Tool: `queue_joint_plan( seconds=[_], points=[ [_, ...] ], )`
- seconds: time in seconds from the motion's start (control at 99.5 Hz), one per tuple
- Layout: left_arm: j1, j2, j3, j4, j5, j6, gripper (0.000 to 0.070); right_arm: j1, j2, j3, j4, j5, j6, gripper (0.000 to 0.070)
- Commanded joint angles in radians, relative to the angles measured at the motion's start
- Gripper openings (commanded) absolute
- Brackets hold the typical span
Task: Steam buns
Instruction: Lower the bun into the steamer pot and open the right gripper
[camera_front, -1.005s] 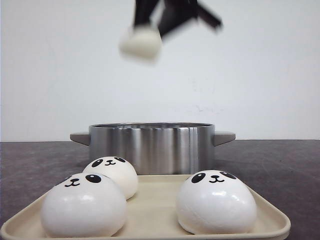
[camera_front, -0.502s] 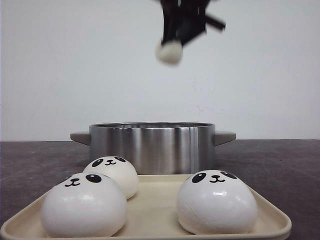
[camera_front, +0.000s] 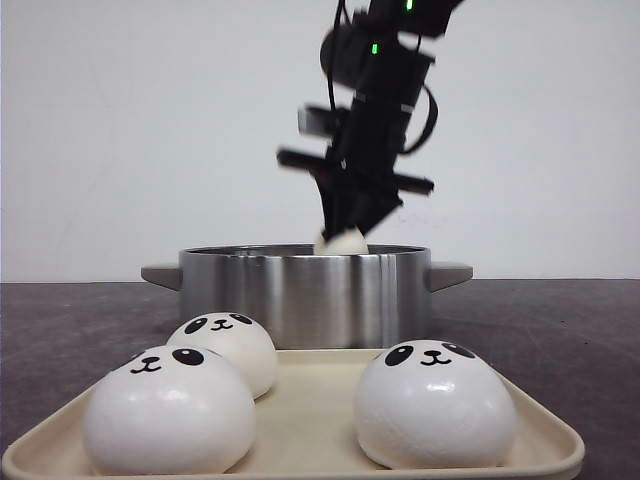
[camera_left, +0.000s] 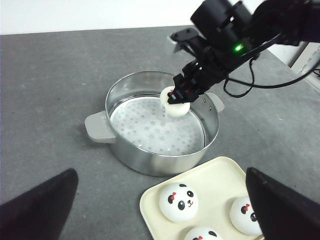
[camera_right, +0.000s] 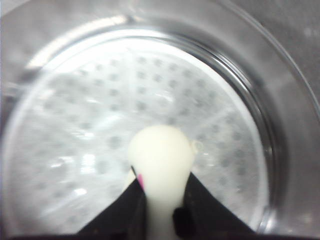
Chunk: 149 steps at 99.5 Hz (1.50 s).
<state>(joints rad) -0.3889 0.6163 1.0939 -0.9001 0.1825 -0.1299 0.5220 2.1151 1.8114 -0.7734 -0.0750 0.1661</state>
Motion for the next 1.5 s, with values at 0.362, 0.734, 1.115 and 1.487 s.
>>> queue_joint_plan(
  seconds=[0.362, 0.734, 1.115, 1.487],
  points=[
    [-0.005, 0.013, 0.01, 0.002, -0.003, 0.01, 0.07, -0.021, 0.077, 0.029, 0.069, -0.006, -0.017, 0.0],
    [-0.005, 0.023, 0.01, 0.0, -0.003, 0.01, 0.07, -0.021, 0.095, 0.029, 0.047, -0.033, -0.008, 0.0097],
    [-0.005, 0.023, 0.01, -0.023, -0.003, 0.01, 0.07, -0.018, 0.095, 0.029, 0.036, -0.032, -0.008, 0.0472],
    [-0.005, 0.023, 0.01, -0.055, -0.002, 0.01, 0.07, -0.016, 0.095, 0.054, 0.036, 0.024, 0.022, 0.0522]
  ],
)
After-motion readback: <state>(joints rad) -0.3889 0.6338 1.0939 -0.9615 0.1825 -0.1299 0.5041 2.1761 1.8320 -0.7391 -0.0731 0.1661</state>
